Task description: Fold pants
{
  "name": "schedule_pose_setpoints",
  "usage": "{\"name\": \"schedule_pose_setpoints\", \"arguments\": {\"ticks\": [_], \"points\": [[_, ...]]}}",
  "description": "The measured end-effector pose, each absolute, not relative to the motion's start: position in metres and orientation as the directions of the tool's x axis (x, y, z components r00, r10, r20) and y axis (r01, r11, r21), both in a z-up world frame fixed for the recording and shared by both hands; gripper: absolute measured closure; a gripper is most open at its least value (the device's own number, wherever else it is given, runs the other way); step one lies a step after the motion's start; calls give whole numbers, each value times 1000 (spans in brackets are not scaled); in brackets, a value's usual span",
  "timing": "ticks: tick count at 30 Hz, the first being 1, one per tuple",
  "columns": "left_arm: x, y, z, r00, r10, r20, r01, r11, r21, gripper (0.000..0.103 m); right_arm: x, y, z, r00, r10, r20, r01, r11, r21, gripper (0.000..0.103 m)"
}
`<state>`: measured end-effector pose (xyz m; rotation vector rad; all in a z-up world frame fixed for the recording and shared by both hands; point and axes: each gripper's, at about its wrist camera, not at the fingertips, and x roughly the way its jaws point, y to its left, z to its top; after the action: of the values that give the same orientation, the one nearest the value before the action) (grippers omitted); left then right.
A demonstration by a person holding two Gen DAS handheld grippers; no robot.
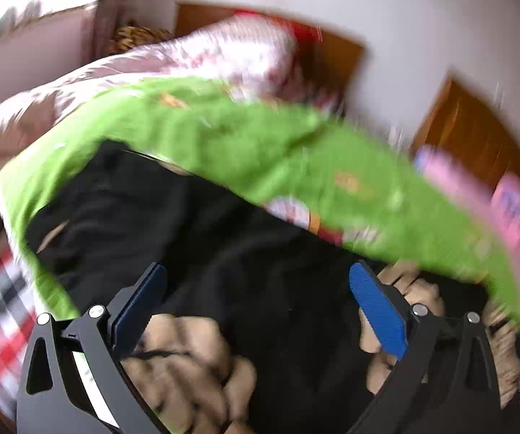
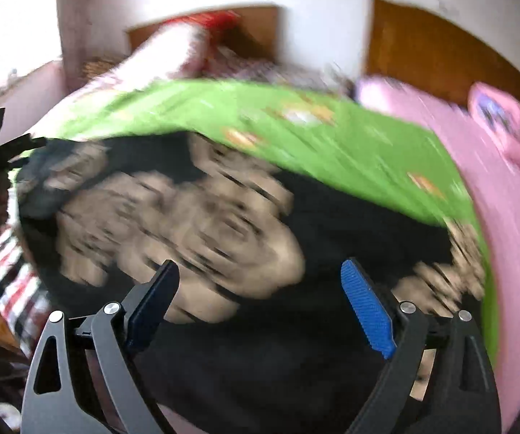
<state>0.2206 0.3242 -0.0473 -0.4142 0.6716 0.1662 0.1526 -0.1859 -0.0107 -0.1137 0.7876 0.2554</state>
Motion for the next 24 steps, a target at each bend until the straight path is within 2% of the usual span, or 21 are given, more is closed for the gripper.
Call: {"name": "schedule_pose_setpoints", "arguments": {"ticks": [4,7,9,10,12,17,22,23,24], "points": [[181,386,-47,802,-29,-597,-330,812,-482,2,160,-90,-2,661,329,-674,-493,868,-60,15],[161,451,-75,816,-210,-539,-318,615,-721,7,169,-39,-6,639,392,-662,-558,828,-49,15],[154,483,-97,820,-262,-510,-335,503,-797,13,172,-13,-8,590,466,-659,-603,798,24,15],[151,492,-104,819,-259,-512,-348,485,-802,16,173,1,-9,558,510,-655,-624,778,74,15],[152,503,-116,826,-288,-484,-333,444,-832,34,176,23,-12,512,555,-655,-660,742,113,15],[171,507,-132,828,-272,-491,-346,442,-828,39,178,70,-13,487,557,-672,-701,709,79,15],[196,511,-138,826,-242,-509,-362,463,-809,42,174,73,-8,469,585,-662,-706,698,117,15],[197,512,-138,827,-235,-511,-363,469,-805,46,174,74,-10,469,583,-663,-703,701,120,15],[199,512,-138,828,-225,-514,-366,477,-799,55,177,74,-11,468,582,-665,-697,706,127,15]]}}
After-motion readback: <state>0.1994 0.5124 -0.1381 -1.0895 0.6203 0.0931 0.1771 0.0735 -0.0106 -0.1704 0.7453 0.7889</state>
